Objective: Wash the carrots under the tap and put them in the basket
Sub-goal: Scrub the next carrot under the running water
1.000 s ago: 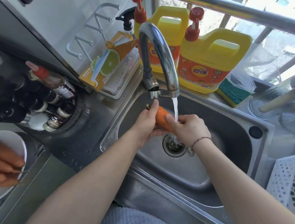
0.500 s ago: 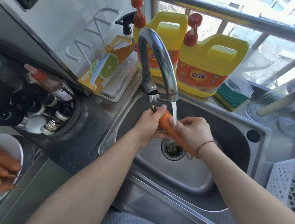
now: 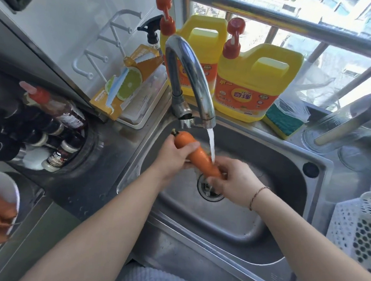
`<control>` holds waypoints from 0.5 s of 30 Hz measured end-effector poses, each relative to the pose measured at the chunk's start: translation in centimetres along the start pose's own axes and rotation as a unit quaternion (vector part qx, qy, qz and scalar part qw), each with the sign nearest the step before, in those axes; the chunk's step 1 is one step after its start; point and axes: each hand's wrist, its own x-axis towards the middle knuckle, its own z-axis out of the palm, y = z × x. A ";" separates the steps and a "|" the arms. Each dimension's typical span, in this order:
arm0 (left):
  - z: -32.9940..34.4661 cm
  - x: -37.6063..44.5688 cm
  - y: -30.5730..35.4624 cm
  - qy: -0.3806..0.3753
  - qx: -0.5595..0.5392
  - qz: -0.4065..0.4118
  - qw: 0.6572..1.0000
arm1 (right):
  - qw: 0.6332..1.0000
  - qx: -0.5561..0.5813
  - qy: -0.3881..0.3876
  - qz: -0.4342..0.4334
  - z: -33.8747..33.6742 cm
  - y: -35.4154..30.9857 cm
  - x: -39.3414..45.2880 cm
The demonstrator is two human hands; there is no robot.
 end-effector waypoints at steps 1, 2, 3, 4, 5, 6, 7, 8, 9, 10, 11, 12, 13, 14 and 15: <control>-0.3 0.3 0.1 0.021 -0.024 0.003 0.999 | 0.999 -0.031 0.008 -0.003 -0.1 0.4 -0.3; -0.4 0.5 0.0 0.020 -0.046 0.007 0.999 | 0.998 -0.054 0.026 -0.008 -0.1 0.8 -0.6; -0.6 0.7 -0.2 0.003 -0.061 0.015 0.998 | 0.997 -0.067 0.042 -0.018 -0.2 1.2 -0.9; -0.7 0.6 -0.4 -0.022 -0.073 0.025 0.997 | 0.997 -0.061 0.044 -0.025 -0.5 1.4 -1.1; -0.8 0.5 -0.7 -0.044 -0.085 0.033 0.995 | 0.999 -0.025 0.038 -0.029 -0.9 1.6 -1.2; -1.0 0.4 -0.9 -0.069 -0.101 0.035 0.992 | 0.999 0.024 0.022 -0.030 -1.3 1.7 -1.2; -1.1 0.3 -1.0 -0.093 -0.118 0.031 0.988 | 0.997 0.066 0.003 -0.032 -1.7 1.7 -1.2; -1.2 0.1 -1.0 -0.116 -0.136 0.021 0.984 | 0.996 0.086 -0.018 -0.034 -2.0 1.7 -1.2; -1.2 -0.2 -1.0 -0.134 -0.153 0.007 0.979 | 0.995 0.088 -0.035 -0.039 -2.2 1.7 -1.3; -1.1 -0.5 -1.0 -0.141 -0.167 -0.009 0.976 | 0.996 0.072 -0.043 -0.044 -2.3 1.7 -1.4; -0.9 -0.7 -1.0 -0.138 -0.176 -0.023 0.974 | 0.997 0.055 -0.043 -0.045 -2.1 1.7 -1.5; -0.7 -0.8 -1.2 -0.126 -0.177 -0.033 0.976 | 0.998 0.041 -0.037 -0.042 -1.9 1.8 -1.6; -0.5 -0.8 -1.4 -0.108 -0.169 -0.036 0.979 | 0.998 0.037 -0.027 -0.039 -1.6 1.9 -1.7; -0.2 -0.7 -1.6 -0.083 -0.155 -0.035 0.984 | 0.999 0.036 -0.016 -0.034 -1.3 2.0 -1.8; 0.1 -0.6 -1.7 -0.054 -0.139 -0.034 0.988 | 0.999 0.026 -0.002 -0.029 -0.9 2.0 -2.0</control>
